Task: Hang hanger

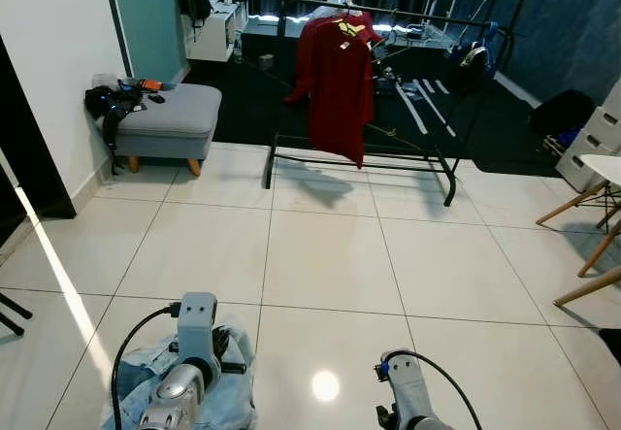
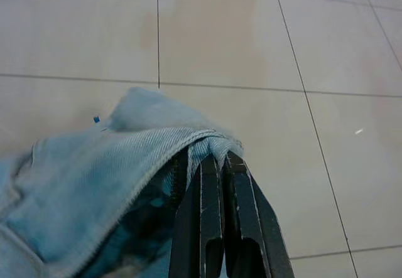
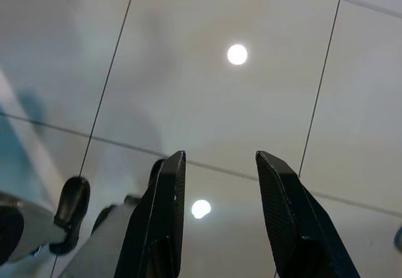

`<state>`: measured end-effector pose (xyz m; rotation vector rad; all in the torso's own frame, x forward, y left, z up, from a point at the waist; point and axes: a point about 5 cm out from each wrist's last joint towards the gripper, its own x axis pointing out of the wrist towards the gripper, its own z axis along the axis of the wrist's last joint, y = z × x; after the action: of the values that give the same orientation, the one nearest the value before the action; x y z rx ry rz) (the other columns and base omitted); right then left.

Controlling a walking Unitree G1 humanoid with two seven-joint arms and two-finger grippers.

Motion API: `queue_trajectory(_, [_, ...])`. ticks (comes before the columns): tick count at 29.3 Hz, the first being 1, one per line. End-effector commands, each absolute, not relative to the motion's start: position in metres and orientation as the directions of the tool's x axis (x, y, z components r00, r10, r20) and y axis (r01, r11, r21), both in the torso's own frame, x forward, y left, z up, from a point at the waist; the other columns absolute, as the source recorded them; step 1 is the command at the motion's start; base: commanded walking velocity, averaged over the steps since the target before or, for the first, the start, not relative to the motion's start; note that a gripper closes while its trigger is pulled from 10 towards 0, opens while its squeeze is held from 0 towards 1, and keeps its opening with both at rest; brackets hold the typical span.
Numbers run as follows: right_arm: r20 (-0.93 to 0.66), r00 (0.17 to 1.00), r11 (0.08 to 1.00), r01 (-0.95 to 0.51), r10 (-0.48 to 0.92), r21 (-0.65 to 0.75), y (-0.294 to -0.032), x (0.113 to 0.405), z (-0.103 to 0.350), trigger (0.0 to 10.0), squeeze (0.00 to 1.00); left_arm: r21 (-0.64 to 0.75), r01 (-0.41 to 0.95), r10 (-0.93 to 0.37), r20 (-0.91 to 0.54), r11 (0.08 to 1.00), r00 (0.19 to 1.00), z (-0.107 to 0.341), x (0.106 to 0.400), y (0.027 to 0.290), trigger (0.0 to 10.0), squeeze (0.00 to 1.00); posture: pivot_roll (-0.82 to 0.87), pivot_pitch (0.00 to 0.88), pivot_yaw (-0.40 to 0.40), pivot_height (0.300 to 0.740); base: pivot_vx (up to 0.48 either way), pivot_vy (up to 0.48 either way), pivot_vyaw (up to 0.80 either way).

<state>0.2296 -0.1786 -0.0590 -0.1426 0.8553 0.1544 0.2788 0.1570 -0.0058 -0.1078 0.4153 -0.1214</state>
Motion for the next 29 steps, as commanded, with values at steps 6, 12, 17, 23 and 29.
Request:
queue_trajectory(6, [-0.754,0.652,0.979,-0.193,0.074,-0.071,-0.181,0.232,-0.057,10.0,0.0,-0.117,0.155,-0.186,-0.339,0.981,0.922,0.005,0.288,0.147,10.0,0.0,0.09,0.0,-0.072,0.74,0.313,0.0,0.0])
queue_trajectory(12, [-0.746,0.66,0.985,-0.17,0.092,-0.03,-0.171,0.232,-0.058,10.0,0.0,-0.115,0.182,-0.21,-0.331,0.977,0.92,0.007,0.291,0.143,10.0,0.0,0.07,0.0,-0.059,0.74,0.36,0.0,-0.5])
queue_trajectory(17, [-0.748,0.658,0.985,-0.172,0.091,-0.032,-0.168,0.232,-0.059,10.0,0.0,-0.116,0.19,-0.218,-0.325,0.975,0.92,0.009,0.294,0.14,10.0,0.0,0.07,0.0,-0.062,0.74,0.366,0.0,-0.73])
queue_trajectory(23, [-0.749,0.656,0.983,-0.18,0.093,-0.035,-0.165,0.232,-0.059,10.0,0.0,-0.103,0.205,-0.228,-0.318,0.973,0.92,0.011,0.296,0.139,10.0,0.0,0.08,0.0,-0.065,0.74,0.367,0.0,-0.07])
queue_trajectory(29, [-0.747,0.658,0.983,-0.182,0.095,-0.035,-0.164,0.233,-0.058,10.0,0.0,-0.107,0.198,-0.222,-0.315,0.974,0.923,0.012,0.297,0.14,10.0,0.0,0.08,0.0,-0.068,0.74,0.366,0.0,0.0])
